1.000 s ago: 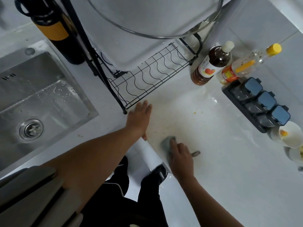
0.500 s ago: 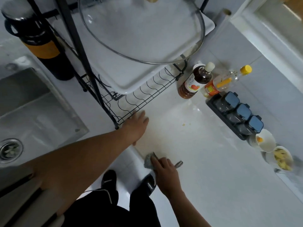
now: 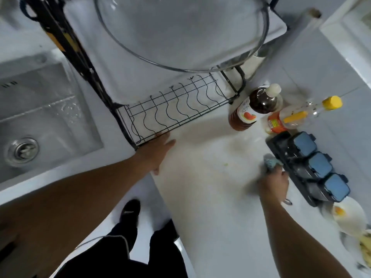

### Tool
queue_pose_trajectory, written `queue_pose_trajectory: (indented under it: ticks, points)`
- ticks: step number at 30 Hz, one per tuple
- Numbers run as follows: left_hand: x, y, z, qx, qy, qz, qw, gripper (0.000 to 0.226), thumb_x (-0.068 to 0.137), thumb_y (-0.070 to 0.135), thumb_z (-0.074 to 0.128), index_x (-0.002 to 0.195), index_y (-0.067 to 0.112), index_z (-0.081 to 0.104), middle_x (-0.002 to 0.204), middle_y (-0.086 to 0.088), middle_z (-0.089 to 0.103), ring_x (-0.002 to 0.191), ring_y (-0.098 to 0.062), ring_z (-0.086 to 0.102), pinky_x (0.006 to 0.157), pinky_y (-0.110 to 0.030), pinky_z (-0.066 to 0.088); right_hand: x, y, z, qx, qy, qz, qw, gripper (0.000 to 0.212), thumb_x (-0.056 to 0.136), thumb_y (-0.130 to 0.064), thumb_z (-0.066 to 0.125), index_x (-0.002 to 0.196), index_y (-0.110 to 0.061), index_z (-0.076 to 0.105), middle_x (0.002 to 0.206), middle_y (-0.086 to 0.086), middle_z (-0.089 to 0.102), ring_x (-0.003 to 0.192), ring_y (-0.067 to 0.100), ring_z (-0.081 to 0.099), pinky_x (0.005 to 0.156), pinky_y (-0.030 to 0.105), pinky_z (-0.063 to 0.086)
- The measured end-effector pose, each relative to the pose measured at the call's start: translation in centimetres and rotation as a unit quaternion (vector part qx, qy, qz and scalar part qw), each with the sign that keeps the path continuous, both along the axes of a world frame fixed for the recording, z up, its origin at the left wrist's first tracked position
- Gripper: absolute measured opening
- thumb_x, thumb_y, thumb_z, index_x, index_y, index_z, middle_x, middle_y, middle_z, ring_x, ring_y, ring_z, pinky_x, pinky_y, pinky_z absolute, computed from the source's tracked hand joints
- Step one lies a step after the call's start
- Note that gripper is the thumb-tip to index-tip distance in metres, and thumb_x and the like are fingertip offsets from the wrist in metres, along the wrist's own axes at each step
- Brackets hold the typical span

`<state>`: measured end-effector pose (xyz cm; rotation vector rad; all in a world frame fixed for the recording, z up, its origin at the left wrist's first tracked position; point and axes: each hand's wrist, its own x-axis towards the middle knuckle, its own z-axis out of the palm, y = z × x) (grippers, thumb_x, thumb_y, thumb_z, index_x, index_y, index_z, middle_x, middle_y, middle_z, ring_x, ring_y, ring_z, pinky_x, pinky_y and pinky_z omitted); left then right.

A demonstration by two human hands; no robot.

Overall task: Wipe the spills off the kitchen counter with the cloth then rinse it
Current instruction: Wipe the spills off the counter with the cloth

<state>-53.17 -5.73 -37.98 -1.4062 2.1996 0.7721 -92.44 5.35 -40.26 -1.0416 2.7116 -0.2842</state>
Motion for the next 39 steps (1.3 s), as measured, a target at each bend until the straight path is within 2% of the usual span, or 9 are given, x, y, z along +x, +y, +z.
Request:
queue_pose_trajectory:
  ticks: [4, 10, 15, 20, 24, 26, 30, 35, 39]
  points:
    - [-0.1, 0.0, 0.0, 0.003, -0.024, -0.007, 1.000, 0.143, 0.059, 0.016, 0.095, 0.160, 0.025, -0.006, 0.164, -0.006, -0.026, 0.154, -0.024, -0.012, 0.124, -0.039, 0.015, 1.4, -1.9, 0.5, -0.022, -0.005, 0.041, 0.999, 0.045, 0.090, -0.001, 0.046, 0.135, 0.002, 0.043, 0.125, 0.031, 0.047, 0.108, 0.049, 0.051, 0.091, 0.051, 0.043]
    - [-0.6, 0.1, 1.0, 0.002, -0.047, -0.009, 0.999, 0.140, 0.063, 0.014, 0.093, 0.159, 0.029, -0.008, 0.164, -0.001, -0.027, 0.154, -0.021, -0.010, 0.122, -0.040, 0.023, 1.3, 0.5, 0.3, 0.004, 0.037, 0.385, 0.922, 0.056, 0.088, -0.006, 0.060, 0.142, -0.005, 0.048, 0.109, 0.024, 0.055, 0.099, 0.044, 0.054, 0.072, 0.051, 0.049]
    - [-0.5, 0.3, 1.3, 0.006, -0.058, -0.002, 0.998, 0.139, 0.065, 0.012, 0.092, 0.159, 0.031, -0.009, 0.163, 0.003, -0.029, 0.154, -0.019, -0.009, 0.118, -0.045, 0.031, 0.7, -2.1, 0.5, -0.017, -0.006, 0.114, 0.993, 0.051, 0.094, -0.009, 0.043, 0.144, -0.003, 0.040, 0.123, 0.032, 0.050, 0.109, 0.049, 0.052, 0.088, 0.053, 0.043]
    - [-0.4, 0.2, 0.9, -0.006, -0.049, -0.004, 0.999, 0.139, 0.063, 0.012, 0.092, 0.159, 0.033, -0.007, 0.163, 0.006, -0.027, 0.154, -0.018, -0.009, 0.118, -0.043, 0.028, 2.1, -1.6, -0.8, -0.034, 0.028, 0.372, 0.927, 0.052, 0.091, -0.009, 0.059, 0.142, -0.007, 0.049, 0.110, 0.025, 0.055, 0.101, 0.042, 0.055, 0.072, 0.049, 0.049]
    - [-0.1, 0.4, 0.5, -0.007, -0.042, 0.000, 0.999, 0.141, 0.061, 0.009, 0.093, 0.159, 0.033, -0.006, 0.163, 0.008, -0.027, 0.154, -0.017, -0.010, 0.119, -0.044, 0.030, 1.0, -3.2, -0.6, -0.048, 0.000, 0.156, 0.987, 0.051, 0.090, -0.002, 0.053, 0.141, -0.002, 0.046, 0.113, 0.033, 0.052, 0.101, 0.049, 0.053, 0.083, 0.052, 0.046]
    - [-0.1, 0.5, 0.4, -0.009, -0.040, 0.001, 0.999, 0.141, 0.061, 0.009, 0.093, 0.159, 0.034, -0.006, 0.163, 0.009, -0.027, 0.154, -0.017, -0.009, 0.118, -0.044, 0.031, 2.7, -2.5, -0.2, -0.040, 0.027, 0.220, 0.974, 0.052, 0.088, 0.000, 0.055, 0.140, 0.000, 0.046, 0.111, 0.030, 0.053, 0.099, 0.047, 0.054, 0.078, 0.050, 0.047]
    - [-0.1, 0.4, 0.7, -0.005, -0.037, 0.000, 0.999, 0.140, 0.062, 0.009, 0.092, 0.159, 0.033, -0.006, 0.163, 0.009, -0.026, 0.154, -0.017, -0.008, 0.118, -0.043, 0.029, 3.1, -0.3, -0.4, -0.027, 0.068, 0.455, 0.888, 0.055, 0.082, -0.005, 0.066, 0.135, -0.004, 0.053, 0.099, 0.021, 0.056, 0.087, 0.041, 0.057, 0.059, 0.043, 0.049]
    - [-0.3, 0.5, 1.1, 0.004, -0.046, -0.010, 0.999, 0.139, 0.064, 0.010, 0.092, 0.159, 0.031, -0.007, 0.163, 0.007, -0.026, 0.154, -0.018, -0.010, 0.119, -0.046, 0.031, 4.3, -0.6, -0.1, -0.036, 0.014, 0.160, 0.986, 0.051, 0.091, -0.005, 0.051, 0.142, -0.003, 0.046, 0.110, 0.027, 0.051, 0.100, 0.044, 0.052, 0.072, 0.048, 0.047]
    - [-0.1, 0.7, 1.9, 0.006, -0.039, -0.030, 0.999, 0.131, 0.068, 0.014, 0.090, 0.160, 0.027, -0.003, 0.165, 0.004, -0.022, 0.154, -0.020, -0.008, 0.119, -0.047, 0.030, 7.2, 0.4, 0.3, -0.013, 0.033, 0.372, 0.928, 0.050, 0.088, -0.008, 0.059, 0.138, -0.006, 0.051, 0.104, 0.021, 0.055, 0.094, 0.040, 0.055, 0.064, 0.041, 0.046]
